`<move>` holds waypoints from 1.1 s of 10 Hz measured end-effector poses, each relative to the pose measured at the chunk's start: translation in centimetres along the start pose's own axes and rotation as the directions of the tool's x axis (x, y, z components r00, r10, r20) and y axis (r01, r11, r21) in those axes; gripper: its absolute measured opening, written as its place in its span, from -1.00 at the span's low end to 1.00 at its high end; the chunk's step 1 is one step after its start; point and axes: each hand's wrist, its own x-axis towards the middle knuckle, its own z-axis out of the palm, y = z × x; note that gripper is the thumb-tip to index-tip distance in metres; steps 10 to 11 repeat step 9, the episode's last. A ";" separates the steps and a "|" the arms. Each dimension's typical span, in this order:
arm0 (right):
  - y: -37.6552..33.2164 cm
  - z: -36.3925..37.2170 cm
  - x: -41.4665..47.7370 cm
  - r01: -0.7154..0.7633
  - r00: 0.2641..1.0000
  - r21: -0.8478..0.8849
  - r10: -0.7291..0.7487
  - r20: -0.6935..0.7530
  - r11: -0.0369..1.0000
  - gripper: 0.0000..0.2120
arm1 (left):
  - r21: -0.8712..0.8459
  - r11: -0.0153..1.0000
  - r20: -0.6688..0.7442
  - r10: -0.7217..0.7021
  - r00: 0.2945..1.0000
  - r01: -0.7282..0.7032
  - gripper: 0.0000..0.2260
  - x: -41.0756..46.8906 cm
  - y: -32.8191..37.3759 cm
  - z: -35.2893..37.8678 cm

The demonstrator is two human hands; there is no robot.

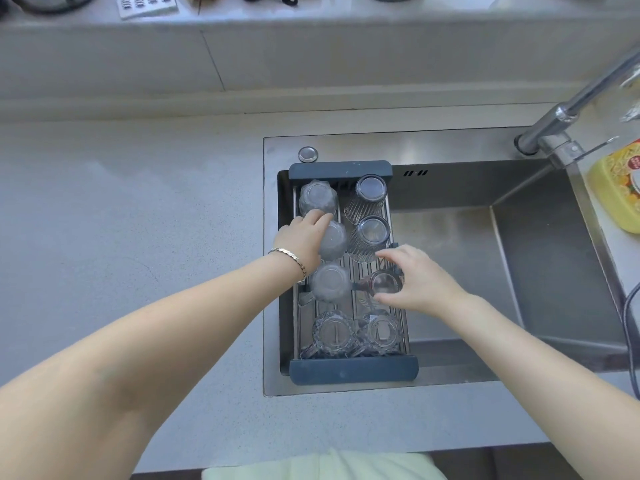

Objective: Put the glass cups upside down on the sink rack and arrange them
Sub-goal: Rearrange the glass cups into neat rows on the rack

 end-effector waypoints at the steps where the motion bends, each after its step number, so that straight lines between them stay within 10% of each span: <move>1: -0.2 1.2 -0.2 0.001 0.996 -0.134 0.010 0.083 0.991 -0.37 | -0.015 1.000 0.037 -0.007 0.999 0.008 -0.33 0.1 0.1 0.3; 3: -1.0 2.1 0.6 -0.106 0.985 -0.028 0.101 -0.137 0.994 -0.47 | -0.062 0.998 0.026 -0.029 0.999 0.031 -0.34 0.2 0.1 0.8; 11: -1.9 0.3 1.5 0.040 0.999 -0.161 -0.039 0.013 0.986 -0.31 | 0.010 0.999 -0.041 -0.031 0.999 0.031 -0.42 -0.7 -0.2 0.2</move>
